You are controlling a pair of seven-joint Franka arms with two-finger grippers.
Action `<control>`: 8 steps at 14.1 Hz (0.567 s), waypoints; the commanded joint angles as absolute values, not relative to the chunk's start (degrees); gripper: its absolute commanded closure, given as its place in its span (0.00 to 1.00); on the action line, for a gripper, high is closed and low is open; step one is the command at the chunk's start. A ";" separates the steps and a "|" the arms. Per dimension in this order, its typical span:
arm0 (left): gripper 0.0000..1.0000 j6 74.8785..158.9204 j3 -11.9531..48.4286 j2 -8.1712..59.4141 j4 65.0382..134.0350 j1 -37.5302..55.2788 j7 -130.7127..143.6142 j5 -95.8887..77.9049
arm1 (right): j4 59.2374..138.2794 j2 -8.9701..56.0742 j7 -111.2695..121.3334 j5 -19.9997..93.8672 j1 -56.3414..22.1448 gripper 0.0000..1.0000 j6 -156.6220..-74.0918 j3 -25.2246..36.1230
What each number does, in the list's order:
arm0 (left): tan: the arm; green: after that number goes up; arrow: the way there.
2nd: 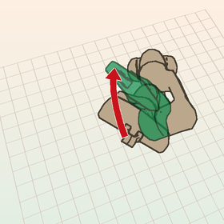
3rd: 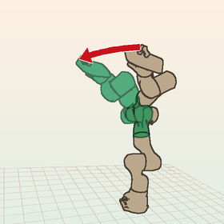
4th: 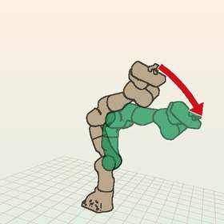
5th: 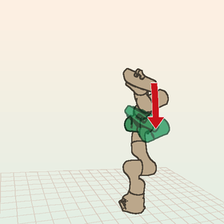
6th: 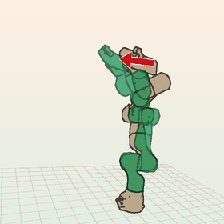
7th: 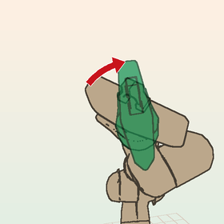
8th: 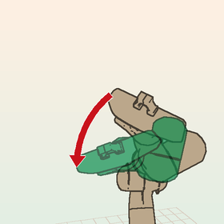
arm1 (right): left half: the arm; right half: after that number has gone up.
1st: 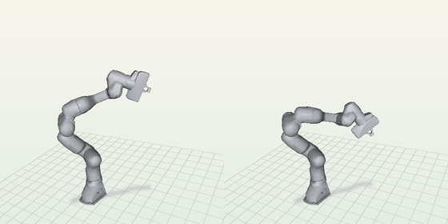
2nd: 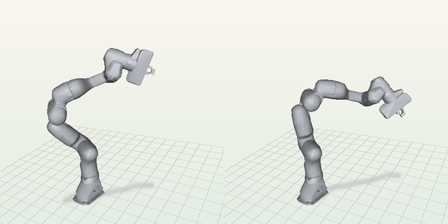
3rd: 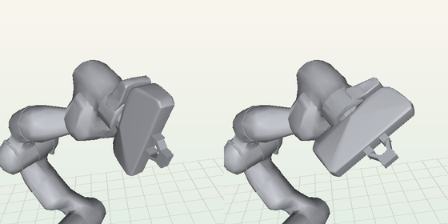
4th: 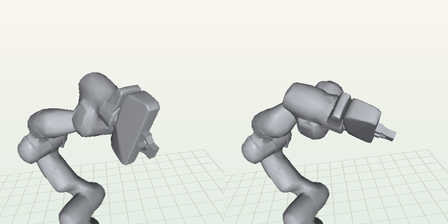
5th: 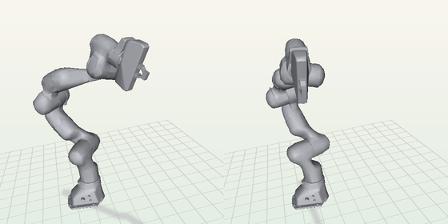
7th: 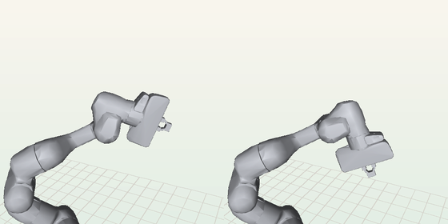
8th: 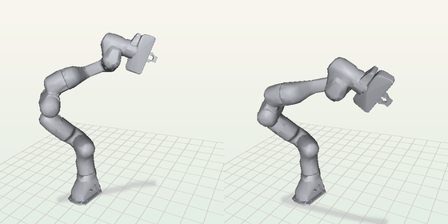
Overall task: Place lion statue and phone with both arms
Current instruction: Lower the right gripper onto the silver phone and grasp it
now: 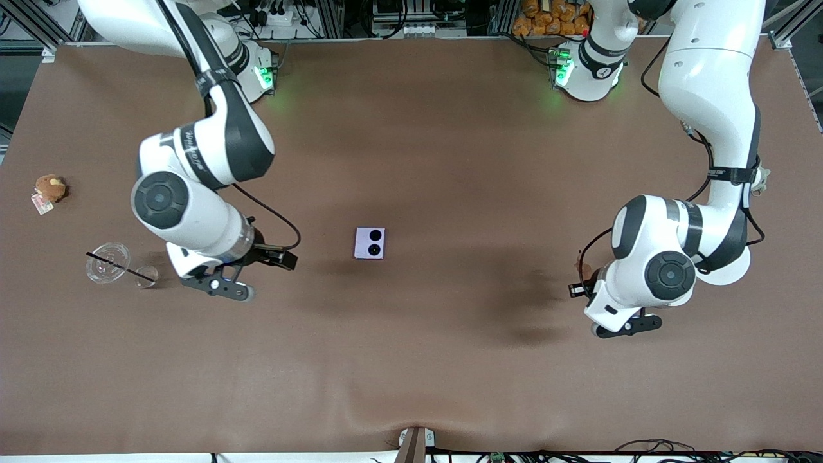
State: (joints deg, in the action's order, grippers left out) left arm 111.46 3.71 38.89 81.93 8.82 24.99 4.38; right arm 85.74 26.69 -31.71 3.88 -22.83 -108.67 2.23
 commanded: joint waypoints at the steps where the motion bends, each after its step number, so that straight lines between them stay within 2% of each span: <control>1: 1.00 111.88 4.13 39.11 82.97 6.42 27.50 4.83 | 84.99 30.05 -30.85 4.66 -28.11 0.00 -111.34 2.64; 5: 1.00 114.61 3.34 40.96 83.41 4.58 30.23 5.10 | 87.70 32.43 -27.17 4.66 -32.08 0.00 -116.53 2.64; 8: 1.00 116.71 3.25 42.53 83.50 2.65 30.15 6.58 | 94.99 32.43 -25.40 4.66 -34.53 0.00 -127.76 2.64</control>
